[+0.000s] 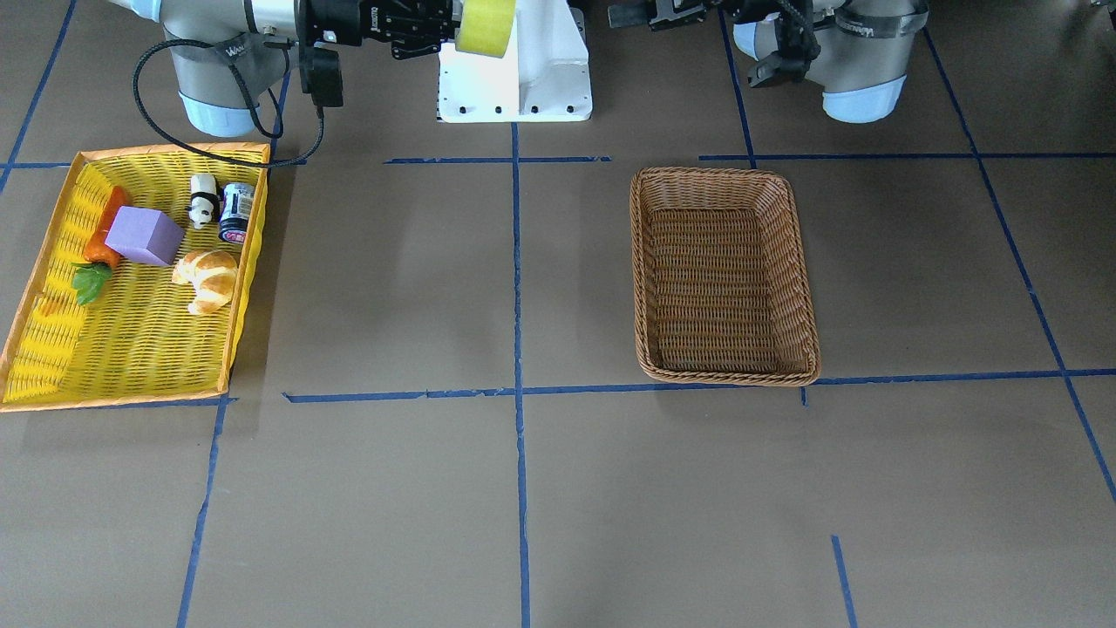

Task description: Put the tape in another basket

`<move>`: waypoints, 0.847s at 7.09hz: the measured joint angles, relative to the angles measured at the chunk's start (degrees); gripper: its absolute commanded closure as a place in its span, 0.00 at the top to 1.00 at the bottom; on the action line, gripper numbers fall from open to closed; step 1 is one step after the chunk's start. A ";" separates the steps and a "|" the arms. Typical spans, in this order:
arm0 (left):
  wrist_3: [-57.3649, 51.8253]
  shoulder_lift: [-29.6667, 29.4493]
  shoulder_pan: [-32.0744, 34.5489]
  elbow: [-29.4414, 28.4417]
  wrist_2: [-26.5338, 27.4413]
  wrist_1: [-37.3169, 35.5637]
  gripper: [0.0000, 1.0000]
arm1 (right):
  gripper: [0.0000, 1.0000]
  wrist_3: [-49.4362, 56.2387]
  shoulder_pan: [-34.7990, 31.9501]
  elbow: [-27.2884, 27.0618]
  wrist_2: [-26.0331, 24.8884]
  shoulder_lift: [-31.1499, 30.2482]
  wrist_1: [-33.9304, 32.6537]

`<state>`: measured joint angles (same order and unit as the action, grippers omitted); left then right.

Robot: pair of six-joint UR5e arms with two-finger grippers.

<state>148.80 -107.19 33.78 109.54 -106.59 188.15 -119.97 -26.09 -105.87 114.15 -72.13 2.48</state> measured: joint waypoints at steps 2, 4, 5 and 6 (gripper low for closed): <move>0.76 -0.76 -4.32 -0.08 2.90 0.90 1.00 | 0.02 0.00 1.62 -0.10 -0.46 0.12 0.98; 0.66 -2.63 -7.02 -0.81 3.50 0.47 1.00 | 0.02 0.09 3.90 0.03 -2.04 0.30 1.02; 0.63 -3.49 -7.67 -1.24 3.78 0.33 1.00 | 0.02 0.21 5.18 0.07 -3.32 0.39 0.98; 0.59 -3.96 -8.71 -1.75 4.72 0.32 1.00 | 0.02 0.27 6.05 0.09 -4.32 0.45 0.94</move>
<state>149.39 -111.15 25.07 107.79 -101.87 188.46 -119.70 -20.04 -105.79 109.83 -71.68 3.42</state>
